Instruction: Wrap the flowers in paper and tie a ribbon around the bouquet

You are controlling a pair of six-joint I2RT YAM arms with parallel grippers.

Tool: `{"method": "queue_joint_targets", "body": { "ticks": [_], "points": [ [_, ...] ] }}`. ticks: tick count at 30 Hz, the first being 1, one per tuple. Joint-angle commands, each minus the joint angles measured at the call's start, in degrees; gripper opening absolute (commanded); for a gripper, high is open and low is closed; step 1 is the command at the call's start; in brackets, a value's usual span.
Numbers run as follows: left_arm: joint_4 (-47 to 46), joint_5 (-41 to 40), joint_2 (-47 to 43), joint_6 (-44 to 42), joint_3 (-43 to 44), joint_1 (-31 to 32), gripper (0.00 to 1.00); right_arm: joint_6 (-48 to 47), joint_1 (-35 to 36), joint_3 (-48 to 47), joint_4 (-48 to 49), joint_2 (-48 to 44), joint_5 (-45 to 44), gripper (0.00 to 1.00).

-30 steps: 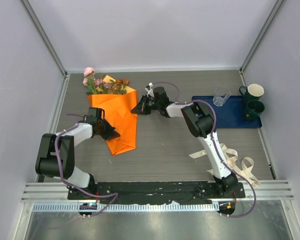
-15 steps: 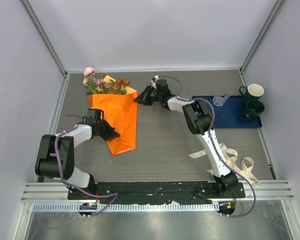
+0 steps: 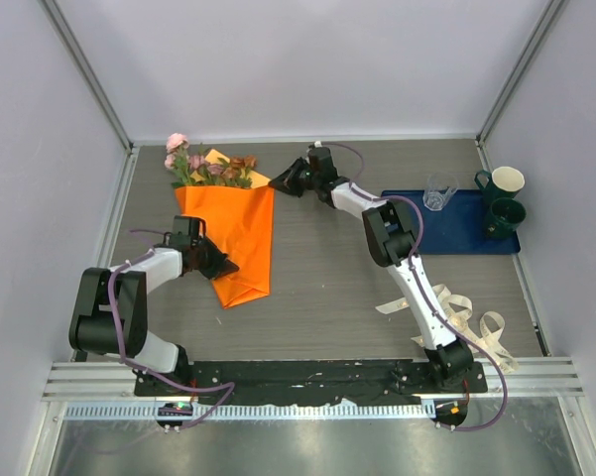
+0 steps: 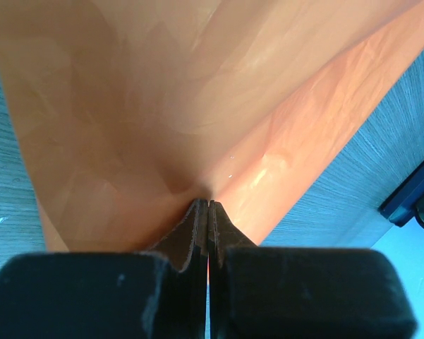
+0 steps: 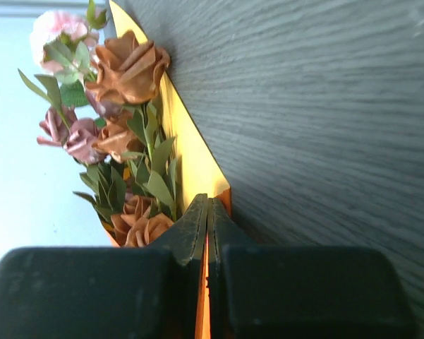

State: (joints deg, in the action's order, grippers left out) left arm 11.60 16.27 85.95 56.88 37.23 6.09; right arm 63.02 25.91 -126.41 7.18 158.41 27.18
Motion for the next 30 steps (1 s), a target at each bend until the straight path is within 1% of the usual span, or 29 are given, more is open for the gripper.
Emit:
{"method": "queue_joint_targets", "body": {
  "ticks": [1, 2, 3, 5, 6, 7, 8, 9, 10, 11, 12, 13, 14, 15, 16, 17, 18, 19, 20, 21, 22, 23, 24, 25, 26, 28, 29, 30],
  "points": [
    [9.5, -4.9, 2.5, -1.8, -3.8, 0.0, 0.0, 0.6, -1.7, -1.2, -9.1, 4.8, -13.2, 0.0],
    [9.4, -4.8, 2.6, -1.8, -3.9, -0.1, 0.0, 0.8, -2.2, -2.3, -9.3, 5.4, -13.9, 0.0],
    [9.2, -4.7, 2.8, -1.7, -4.0, 0.0, 0.0, 0.4, -2.6, -6.4, -9.5, 6.3, -14.1, 0.0],
    [7.8, -3.7, 3.3, -1.3, -4.5, 0.0, 0.0, -1.7, -3.5, -14.2, -11.5, 11.4, -11.5, 0.0],
    [7.4, -3.4, 3.6, -1.4, -4.5, 0.0, 0.0, -5.9, -4.5, -23.9, -13.3, 13.5, -10.1, 0.0],
    [7.8, -3.2, 3.7, -1.6, -4.5, 0.0, 0.0, -8.2, -4.9, -27.6, -15.6, 14.6, -7.7, 0.0],
    [7.8, -3.4, 3.6, -2.0, -4.4, 0.0, 0.0, -9.7, -5.4, -28.8, -18.8, 13.0, -6.5, 0.0],
    [7.7, -3.5, 3.3, -2.3, -4.4, 0.0, 0.0, -13.0, -6.3, -24.0, -18.9, 10.0, -5.1, 0.0],
    [7.5, -3.4, 2.9, -2.2, -4.7, 0.0, 0.0, -14.7, -6.5, -19.7, -18.9, 1.4, -4.4, 0.02],
    [7.6, -3.5, 2.1, -2.3, -4.7, -0.1, 0.0, -17.1, -6.5, -15.1, -19.7, -3.1, -4.5, 0.05],
    [7.7, -3.4, 1.5, -2.3, -4.7, 0.0, 0.0, -21.8, -6.1, -6.6, -20.6, -7.3, -4.9, 0.06],
    [7.9, -3.6, 1.1, -2.4, -4.5, 0.0, 0.0, -24.0, -5.7, -2.2, -21.8, -16.4, -5.6, 0.12],
    [8.1, -3.6, -0.2, -2.5, -4.5, 0.0, 0.0, -25.5, -5.2, 6.5, -21.9, -20.2, -6.2, 0.16],
    [7.3, -2.2, -0.9, -2.6, -4.5, -0.1, 0.0, -28.1, -3.8, 10.8, -21.9, -24.5, -5.9, 0.23],
    [6.1, -0.6, -1.7, -2.7, -4.6, -0.1, 0.0, -28.9, -2.9, 14.8, -21.8, -30.6, -5.6, 0.25],
    [4.7, 1.1, -3.1, -3.1, -4.8, -0.1, 0.0, -29.4, -1.7, 22.6, -21.1, -33.9, -4.4, 0.28],
    [2.7, 2.4, -4.0, -3.4, -5.0, -0.2, 0.0, -30.3, 0.8, 26.7, -19.7, -36.5, -3.6, 0.31],
    [1.4, 5.1, -5.2, -3.0, -5.3, -0.1, 0.03, -30.5, 2.5, 30.4, -17.0, -38.8, -3.2, 0.33],
    [0.5, 5.9, -7.8, -2.8, -5.4, -0.1, 0.07, -30.4, 4.1, 37.0, -15.2, -42.8, -2.0, 0.34],
    [0.3, 6.1, -9.2, -2.6, -5.2, -0.1, 0.12, -30.1, 5.7, 40.1, -13.1, -44.1, -1.3, 0.36],
    [0.7, 5.4, -10.6, -2.5, -4.7, -0.2, 0.2, -28.7, 9.0, 42.6, -8.5, -45.4, -0.5, 0.36],
    [1.2, 5.2, -13.2, -2.7, -4.4, -0.5, 0.25, -27.9, 10.5, 46.2, -7.5, -46.3, 0.3, 0.34],
    [2.0, 5.0, -14.4, -2.9, -3.4, -0.7, 0.28, -27.2, 12.0, 47.5, -4.7, -46.5, 0.8, 0.33],
    [2.5, 4.9, -15.5, -3.2, -3.0, -0.9, 0.34, -25.5, 14.0, 48.6, -1.2, -46.4, 1.0, 0.3],
    [3.3, 5.1, -16.7, -3.4, -2.4, -1.4, 0.36, -24.8, 14.9, 50.5, 0.9, -45.7, 1.3, 0.23],
    [4.5, 5.7, -17.4, -4.3, -0.5, -2.2, 0.39, -23.4, 17.2, 50.8, 3.6, -44.3, 2.1, 0.16],
    [4.9, 6.1, -17.4, -4.5, 0.0, -2.7, 0.39, -22.7, 17.7, 50.6, 4.2, -42.8, 2.7, 0.12],
    [4.9, 6.7, -17.3, -4.5, 0.7, -3.1, 0.4, -22.3, 18.4, 50.7, 6.2, -42.2, 3.7, 0.11]
  ]
}}
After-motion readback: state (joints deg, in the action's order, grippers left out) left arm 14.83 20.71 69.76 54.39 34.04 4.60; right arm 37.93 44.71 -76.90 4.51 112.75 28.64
